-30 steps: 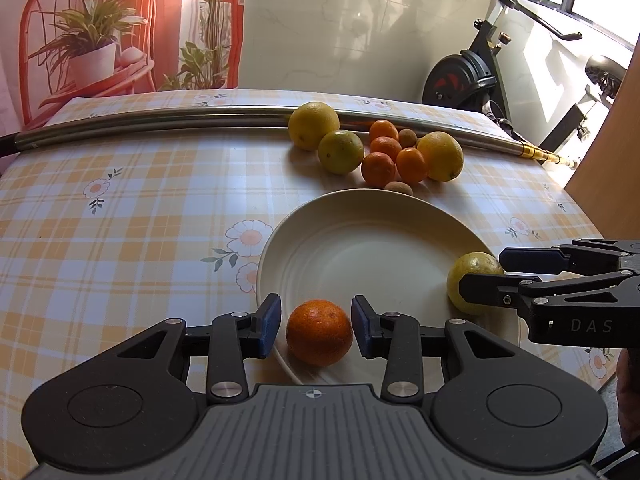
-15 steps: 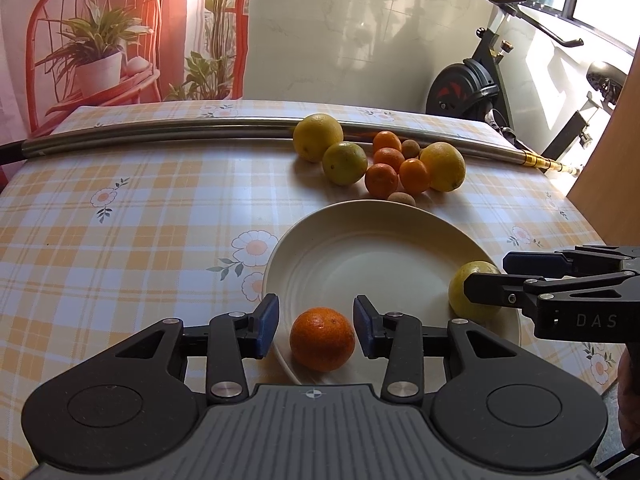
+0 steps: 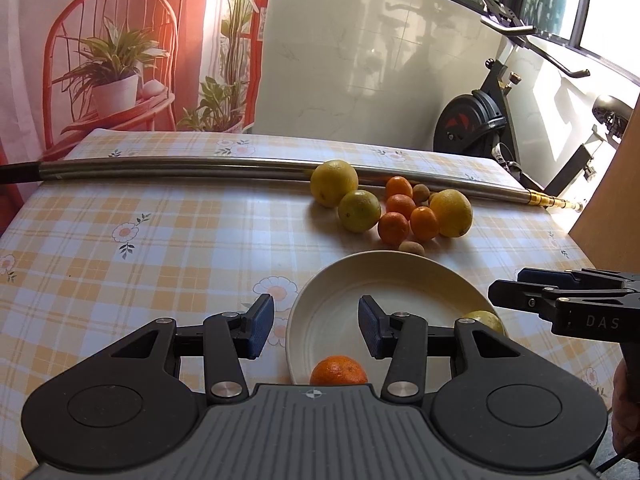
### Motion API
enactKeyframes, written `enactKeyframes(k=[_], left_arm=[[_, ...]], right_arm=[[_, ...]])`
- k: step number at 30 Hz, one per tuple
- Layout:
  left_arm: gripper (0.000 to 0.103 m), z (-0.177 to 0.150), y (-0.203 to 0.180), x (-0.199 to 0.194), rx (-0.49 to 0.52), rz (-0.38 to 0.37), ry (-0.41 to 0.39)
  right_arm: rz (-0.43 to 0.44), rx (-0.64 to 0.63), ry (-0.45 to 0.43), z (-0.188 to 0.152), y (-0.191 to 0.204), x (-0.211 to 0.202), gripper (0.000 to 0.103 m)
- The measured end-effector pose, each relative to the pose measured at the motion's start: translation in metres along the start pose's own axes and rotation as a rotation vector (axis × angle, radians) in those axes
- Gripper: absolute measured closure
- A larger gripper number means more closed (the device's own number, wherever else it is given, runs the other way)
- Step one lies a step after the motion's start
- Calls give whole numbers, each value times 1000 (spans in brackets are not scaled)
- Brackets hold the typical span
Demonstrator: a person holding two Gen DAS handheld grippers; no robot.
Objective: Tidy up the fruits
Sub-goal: 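Open the right gripper onto the plate while the left gripper releases the tangerine, then grasp a large yellow citrus with the right gripper while the left grasps a brown kiwi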
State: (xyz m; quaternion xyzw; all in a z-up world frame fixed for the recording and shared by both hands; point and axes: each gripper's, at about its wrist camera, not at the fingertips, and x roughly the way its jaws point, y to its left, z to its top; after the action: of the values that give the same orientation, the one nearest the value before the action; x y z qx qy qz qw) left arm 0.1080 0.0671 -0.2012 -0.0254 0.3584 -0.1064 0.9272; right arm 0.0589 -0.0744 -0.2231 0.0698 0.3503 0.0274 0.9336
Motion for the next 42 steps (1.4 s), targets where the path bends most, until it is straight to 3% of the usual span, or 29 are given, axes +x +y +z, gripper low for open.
enactKeyframes(k=[7, 11, 18, 26, 32, 42], left_arm=[[51, 42, 16, -20, -19, 7, -91], [51, 60, 26, -22, -67, 7, -112], [51, 81, 25, -13, -56, 58, -123], [51, 92, 9, 15, -44, 31, -91], [51, 92, -12, 47, -9, -13, -22], [51, 86, -30, 85, -14, -96, 85]], right_arm=[[-23, 12, -63, 23, -25, -2, 48], [-51, -5, -103, 37, -40, 1, 48], [-93, -32, -144, 53, -65, 21, 48], [-95, 1, -153, 60, -91, 73, 48], [-74, 72, -116, 64, -107, 114, 49], [35, 149, -106, 57, -121, 132, 52]])
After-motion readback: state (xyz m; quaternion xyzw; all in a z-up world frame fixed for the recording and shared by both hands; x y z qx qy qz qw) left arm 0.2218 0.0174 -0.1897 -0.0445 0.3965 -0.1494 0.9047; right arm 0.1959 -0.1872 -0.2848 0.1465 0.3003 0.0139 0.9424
